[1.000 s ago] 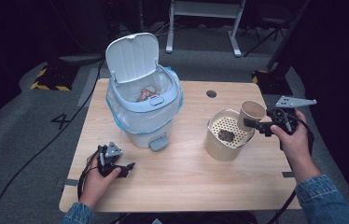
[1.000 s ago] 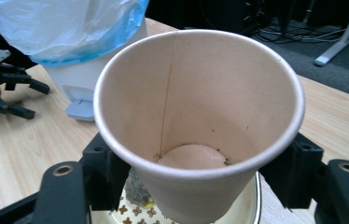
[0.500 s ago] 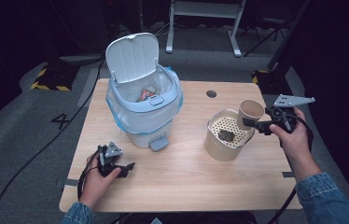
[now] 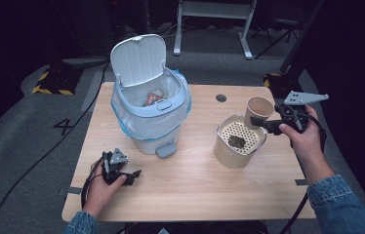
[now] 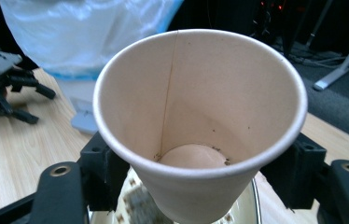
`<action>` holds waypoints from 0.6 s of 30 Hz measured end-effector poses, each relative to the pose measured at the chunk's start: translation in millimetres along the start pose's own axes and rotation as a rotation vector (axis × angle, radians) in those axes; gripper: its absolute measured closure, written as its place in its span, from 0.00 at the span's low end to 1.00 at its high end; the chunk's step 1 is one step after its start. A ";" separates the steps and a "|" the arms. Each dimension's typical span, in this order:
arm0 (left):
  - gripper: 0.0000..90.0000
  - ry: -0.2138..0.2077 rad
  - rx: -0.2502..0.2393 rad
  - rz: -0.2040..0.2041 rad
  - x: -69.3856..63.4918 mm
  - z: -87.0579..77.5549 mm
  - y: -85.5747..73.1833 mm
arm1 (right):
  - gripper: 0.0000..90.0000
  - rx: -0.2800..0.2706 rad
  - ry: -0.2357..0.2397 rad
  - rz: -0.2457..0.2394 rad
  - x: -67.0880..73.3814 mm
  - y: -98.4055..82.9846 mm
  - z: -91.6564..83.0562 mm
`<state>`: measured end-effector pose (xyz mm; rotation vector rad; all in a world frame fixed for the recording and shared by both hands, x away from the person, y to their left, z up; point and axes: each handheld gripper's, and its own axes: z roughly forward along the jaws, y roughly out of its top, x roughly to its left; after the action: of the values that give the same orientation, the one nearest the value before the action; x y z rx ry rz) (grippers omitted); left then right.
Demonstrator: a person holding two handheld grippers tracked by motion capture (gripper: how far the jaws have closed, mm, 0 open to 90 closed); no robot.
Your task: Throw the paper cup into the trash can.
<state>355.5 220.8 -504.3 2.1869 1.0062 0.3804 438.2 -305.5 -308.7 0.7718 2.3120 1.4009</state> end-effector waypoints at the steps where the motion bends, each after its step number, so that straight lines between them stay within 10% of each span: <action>1: 0.21 0.000 0.000 0.000 0.0 0.0 0.0 | 0.34 -0.004 0.003 -0.001 0.8 2.6 1.0; 18: 0.21 -0.001 0.001 -0.001 0.1 0.0 0.0 | 0.34 -0.048 0.061 -0.046 17.3 73.0 40.0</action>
<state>355.6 220.9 -504.3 2.1871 1.0064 0.3785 465.9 -239.7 -262.5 0.6671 2.3165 1.4740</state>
